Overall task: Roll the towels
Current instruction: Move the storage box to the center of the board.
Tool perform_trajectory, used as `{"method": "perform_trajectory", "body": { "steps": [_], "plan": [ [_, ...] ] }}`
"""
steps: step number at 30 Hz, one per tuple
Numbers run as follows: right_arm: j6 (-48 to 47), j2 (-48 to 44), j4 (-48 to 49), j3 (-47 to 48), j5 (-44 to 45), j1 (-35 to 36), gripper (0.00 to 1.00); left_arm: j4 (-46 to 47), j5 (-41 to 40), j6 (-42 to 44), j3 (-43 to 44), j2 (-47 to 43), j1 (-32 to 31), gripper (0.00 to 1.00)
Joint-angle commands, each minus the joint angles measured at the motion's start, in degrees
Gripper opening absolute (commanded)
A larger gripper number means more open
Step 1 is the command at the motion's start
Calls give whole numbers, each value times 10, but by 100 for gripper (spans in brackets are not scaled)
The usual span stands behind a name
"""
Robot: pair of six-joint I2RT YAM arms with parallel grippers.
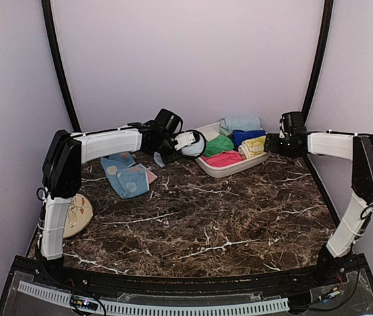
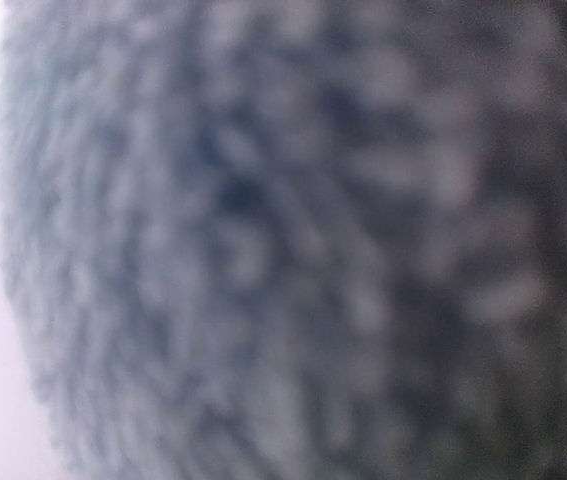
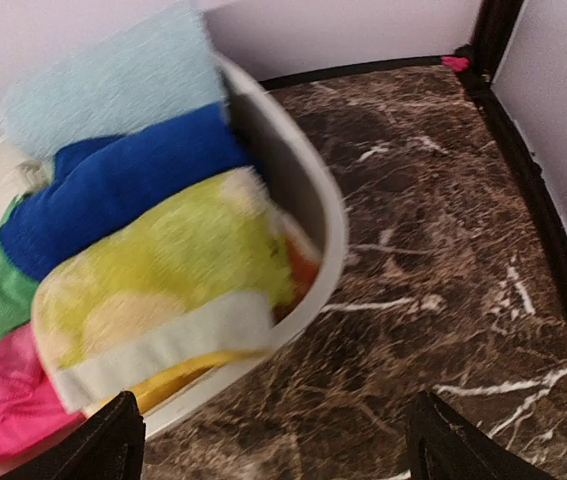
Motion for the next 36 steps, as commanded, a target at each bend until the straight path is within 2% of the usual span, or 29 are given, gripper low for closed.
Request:
{"method": "perform_trajectory", "body": {
  "steps": [1, 7, 12, 16, 21, 29, 36],
  "plan": [
    [6, 65, 18, 96, -56, -55, 90, -15, -8, -13, 23, -14, 4, 0],
    [2, 160, 20, 195, -138, -91, 90, -54, 0, -26, 16, -30, 18, 0],
    [17, 254, 10, 277, -258, -101, 87, -73, 2, -26, 10, -36, 29, 0],
    [27, 286, 10, 302, -333, -99, 84, -70, 0, -25, 0, -43, 36, 0],
    [17, 250, 37, 242, -365, -73, 83, -58, -5, -20, 6, -47, 53, 0],
    [-4, 172, 68, 110, -368, 20, 82, -36, -14, -4, 15, -47, 56, 0],
    [24, 135, 110, 15, -351, 87, 83, 23, -38, 78, 42, -31, 72, 0]
  ]
}}
